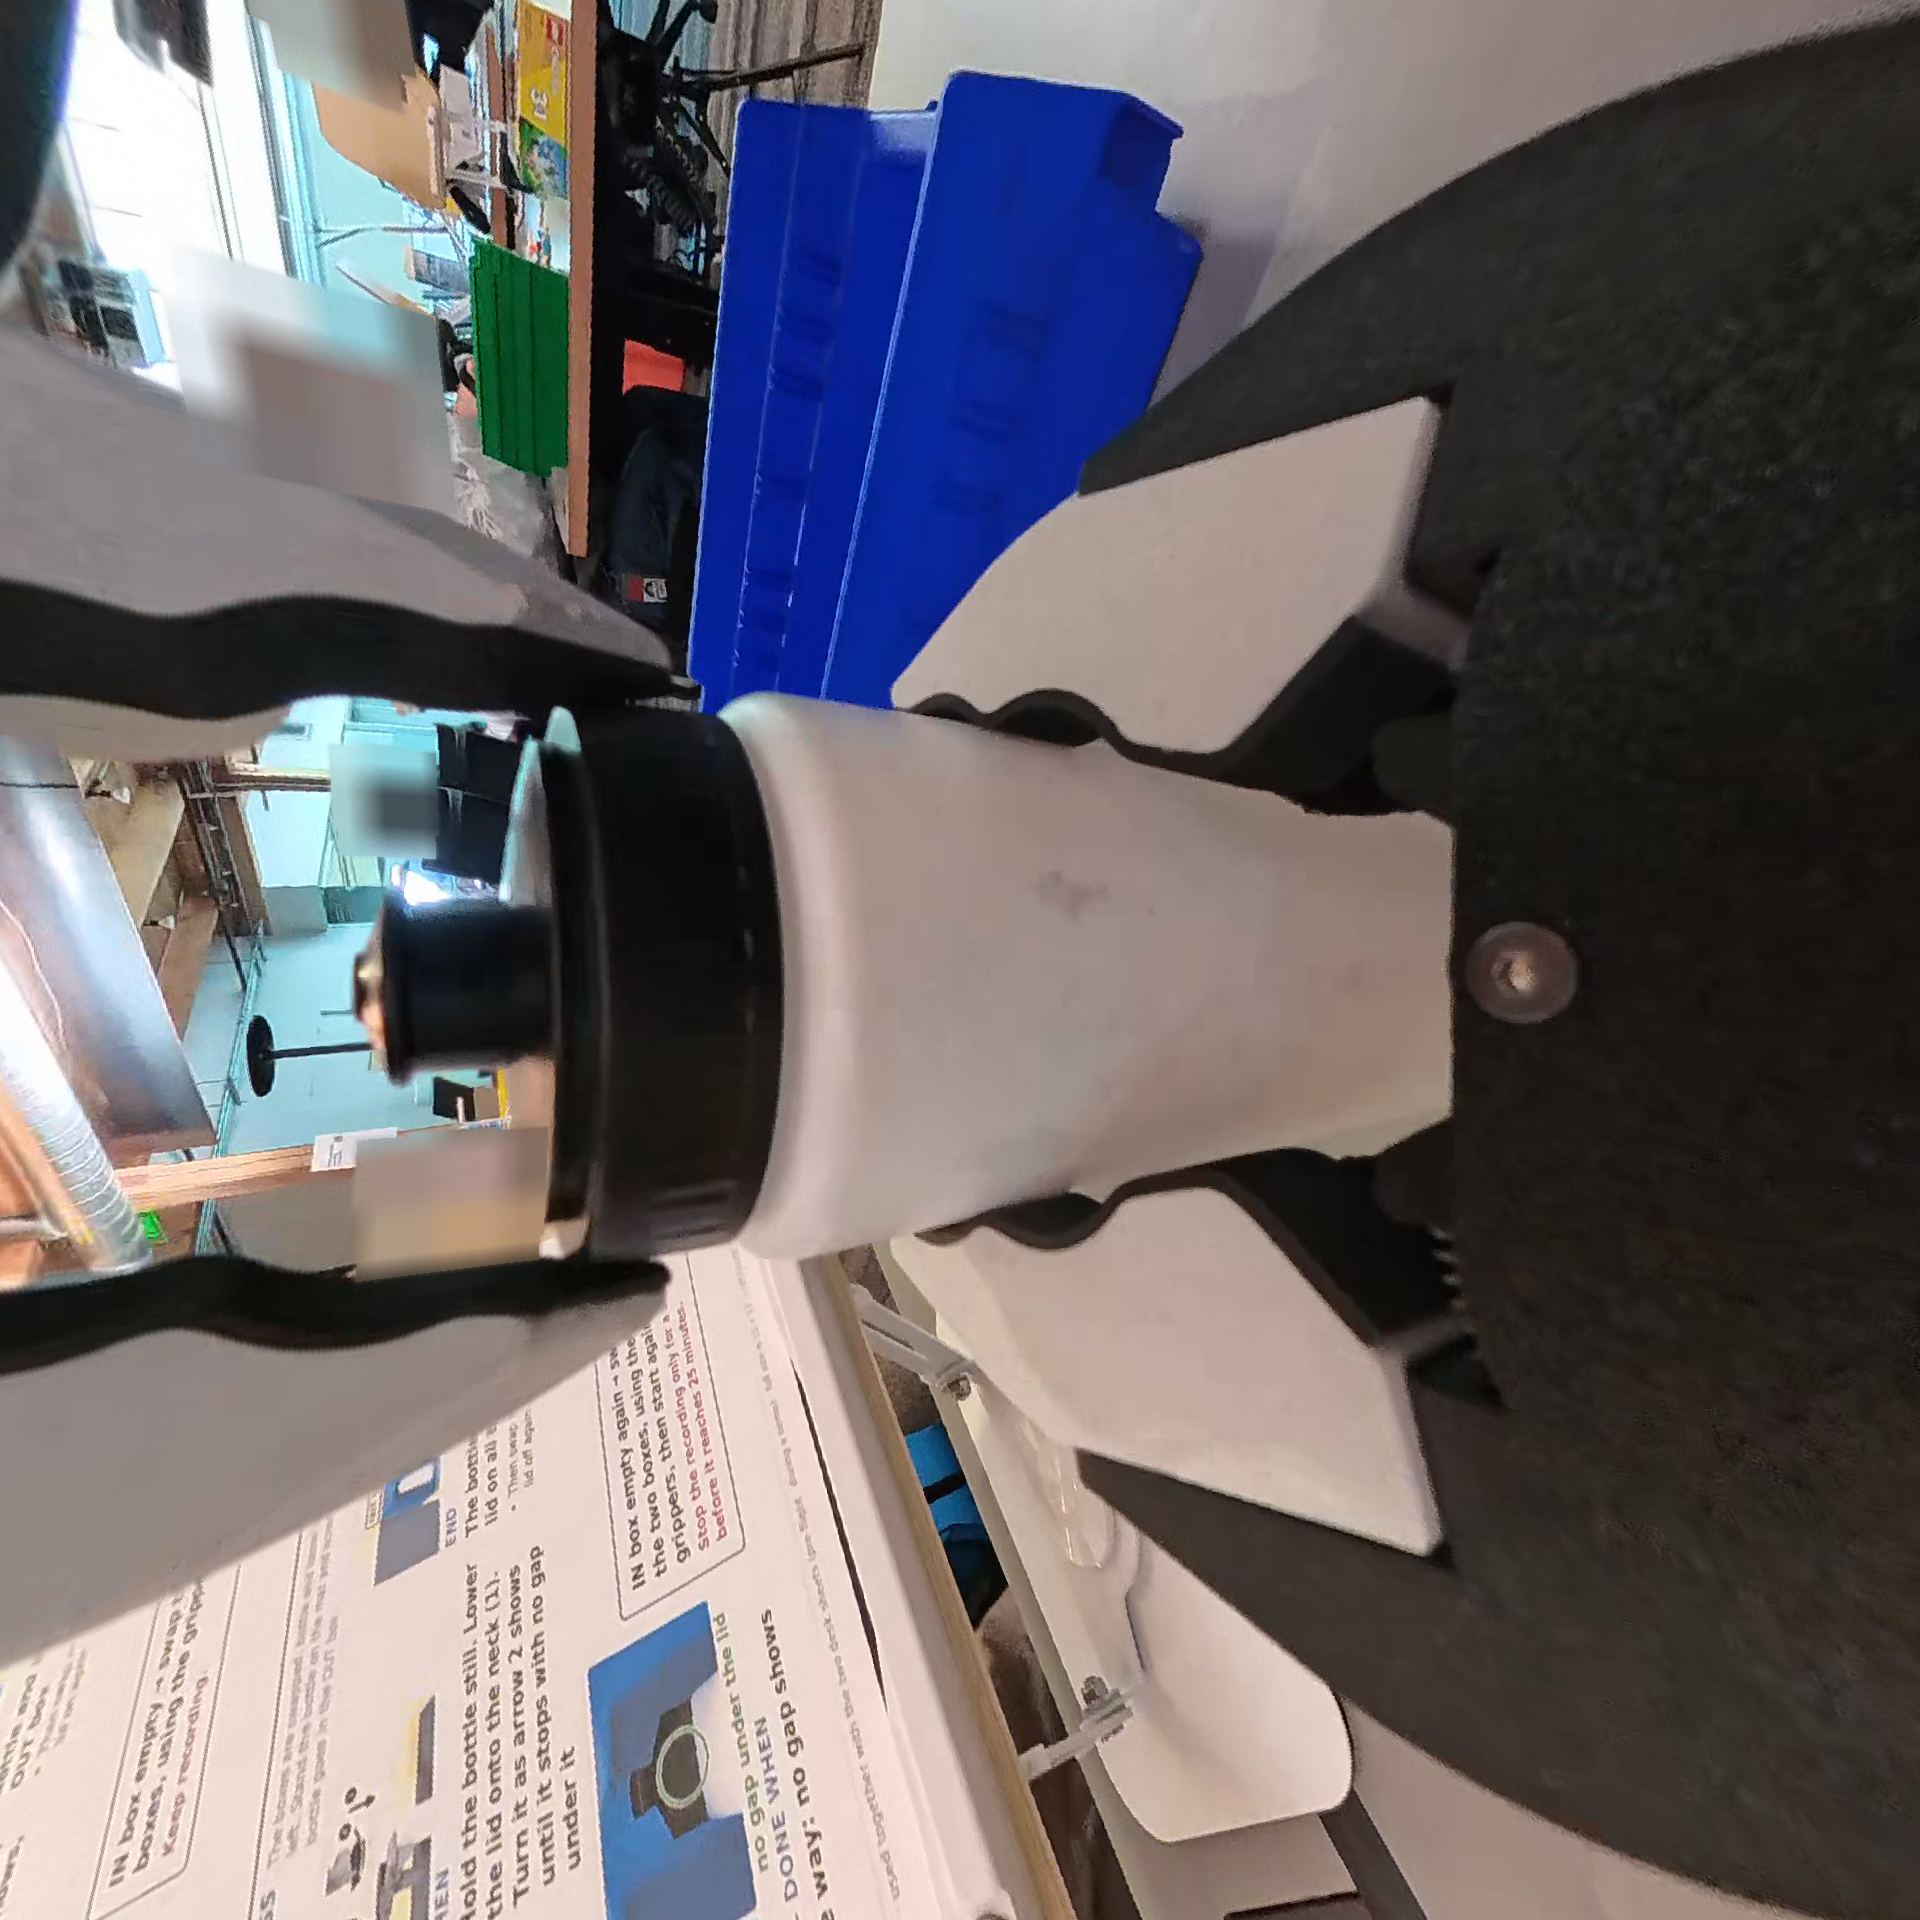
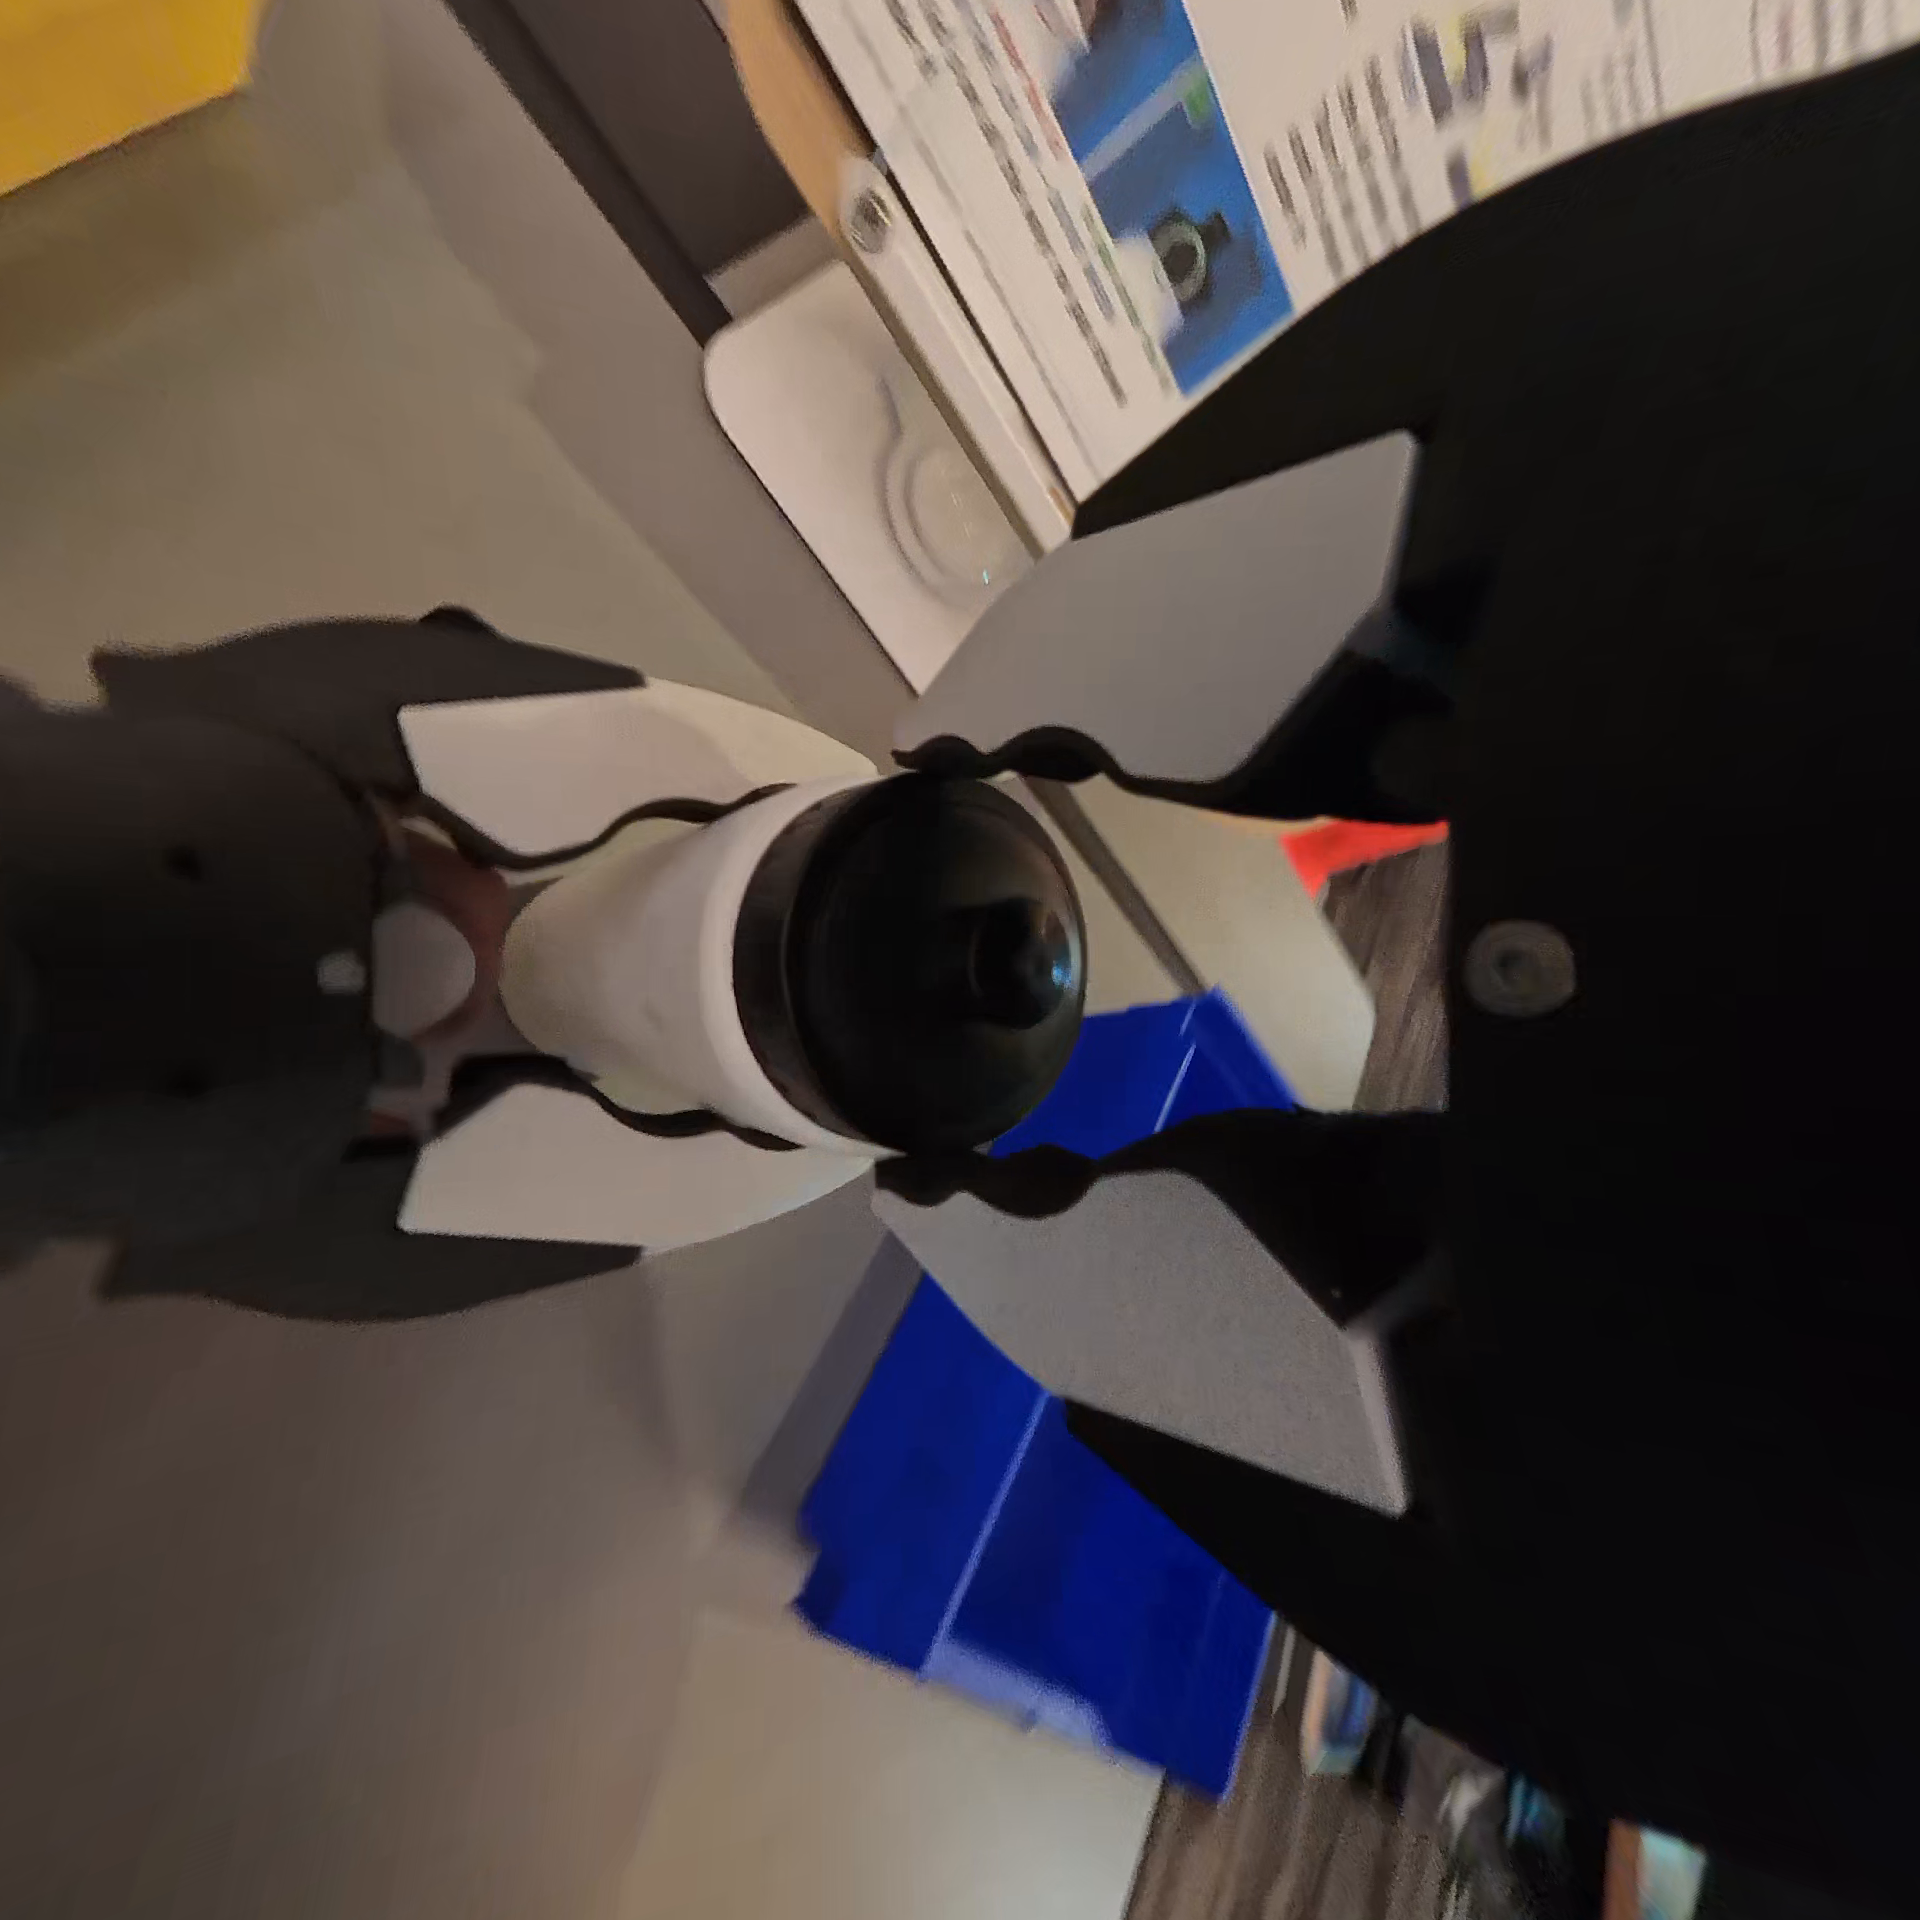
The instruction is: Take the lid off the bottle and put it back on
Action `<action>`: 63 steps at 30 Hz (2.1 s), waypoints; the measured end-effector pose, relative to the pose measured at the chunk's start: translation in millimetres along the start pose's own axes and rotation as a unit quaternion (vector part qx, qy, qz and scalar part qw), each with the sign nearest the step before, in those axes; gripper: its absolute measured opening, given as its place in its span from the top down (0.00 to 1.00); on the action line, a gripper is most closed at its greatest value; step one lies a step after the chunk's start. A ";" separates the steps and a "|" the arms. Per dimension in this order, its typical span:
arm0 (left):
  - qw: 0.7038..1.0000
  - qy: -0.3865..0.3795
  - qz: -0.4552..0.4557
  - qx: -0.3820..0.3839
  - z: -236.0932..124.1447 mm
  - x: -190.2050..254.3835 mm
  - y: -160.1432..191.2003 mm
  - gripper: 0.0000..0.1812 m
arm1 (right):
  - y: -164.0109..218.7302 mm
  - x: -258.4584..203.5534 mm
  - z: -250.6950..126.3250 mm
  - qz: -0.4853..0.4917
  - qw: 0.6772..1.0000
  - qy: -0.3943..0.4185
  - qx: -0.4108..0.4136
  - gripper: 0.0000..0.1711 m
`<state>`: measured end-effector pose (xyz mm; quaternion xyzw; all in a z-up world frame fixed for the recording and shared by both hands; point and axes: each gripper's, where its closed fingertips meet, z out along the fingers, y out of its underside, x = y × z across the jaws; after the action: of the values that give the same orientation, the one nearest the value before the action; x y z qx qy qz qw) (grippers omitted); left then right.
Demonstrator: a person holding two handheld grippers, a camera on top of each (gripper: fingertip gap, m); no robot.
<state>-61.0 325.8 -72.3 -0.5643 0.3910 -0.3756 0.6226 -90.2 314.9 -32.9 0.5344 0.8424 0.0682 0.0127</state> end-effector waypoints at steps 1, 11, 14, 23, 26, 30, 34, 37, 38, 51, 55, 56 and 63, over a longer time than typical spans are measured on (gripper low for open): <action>1.000 0.002 0.002 0.001 0.0 0.9 -0.2 0.52 | 0.3 -0.9 -0.3 -0.039 0.999 0.006 -0.012 0.59; 1.000 0.006 0.012 0.003 0.2 4.3 -0.8 0.52 | 3.7 -1.9 -3.5 -0.391 0.896 0.134 -0.163 0.59; 1.000 0.007 -0.001 0.005 -1.2 2.6 -0.4 0.52 | 0.7 -1.4 -5.8 -0.354 0.904 0.171 -0.169 0.60; 1.000 -0.018 -0.003 0.002 -2.7 -0.1 0.0 0.52 | -8.5 4.4 -27.7 0.390 0.902 0.123 0.138 0.36; 1.000 -0.030 -0.006 0.000 -3.3 -3.1 0.4 0.52 | -10.9 1.0 -16.4 0.524 0.830 0.068 0.179 0.39; 0.999 -0.039 -0.003 -0.002 -4.1 -3.1 0.3 0.52 | -4.4 1.9 -4.1 0.606 0.777 0.057 0.159 0.58; 0.999 -0.033 -0.004 -0.001 -4.2 -2.5 0.3 0.52 | -3.1 0.3 0.4 0.623 0.771 0.044 0.129 0.58; 1.000 -0.030 0.002 0.000 -4.8 -0.2 -0.2 0.52 | -4.3 -4.0 -0.2 0.586 0.803 0.026 0.105 0.58; 1.000 -0.026 0.002 0.000 -4.7 0.6 -0.2 0.52 | -3.3 -5.0 -0.3 0.554 0.827 0.022 0.095 0.58; 1.000 0.026 0.012 0.008 -2.5 8.6 -1.3 0.52 | 7.2 -5.2 -5.2 -0.200 0.968 0.092 -0.123 0.59; 1.000 0.025 0.002 0.010 -3.3 5.9 -0.8 0.52 | 5.8 0.7 -6.0 -0.286 0.935 0.118 -0.172 0.59; 1.000 0.025 -0.002 0.010 -3.2 4.9 -0.6 0.52 | 5.8 1.7 -6.3 -0.276 0.938 0.124 -0.167 0.59; 1.000 0.017 -0.013 0.008 -3.3 2.6 0.1 0.52 | -2.2 -11.5 -23.6 0.052 0.988 0.147 0.003 0.40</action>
<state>-62.9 322.1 -72.7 -0.5573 0.3913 -0.3966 0.6156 -89.4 301.2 -10.4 0.5614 0.8064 0.1445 -0.1167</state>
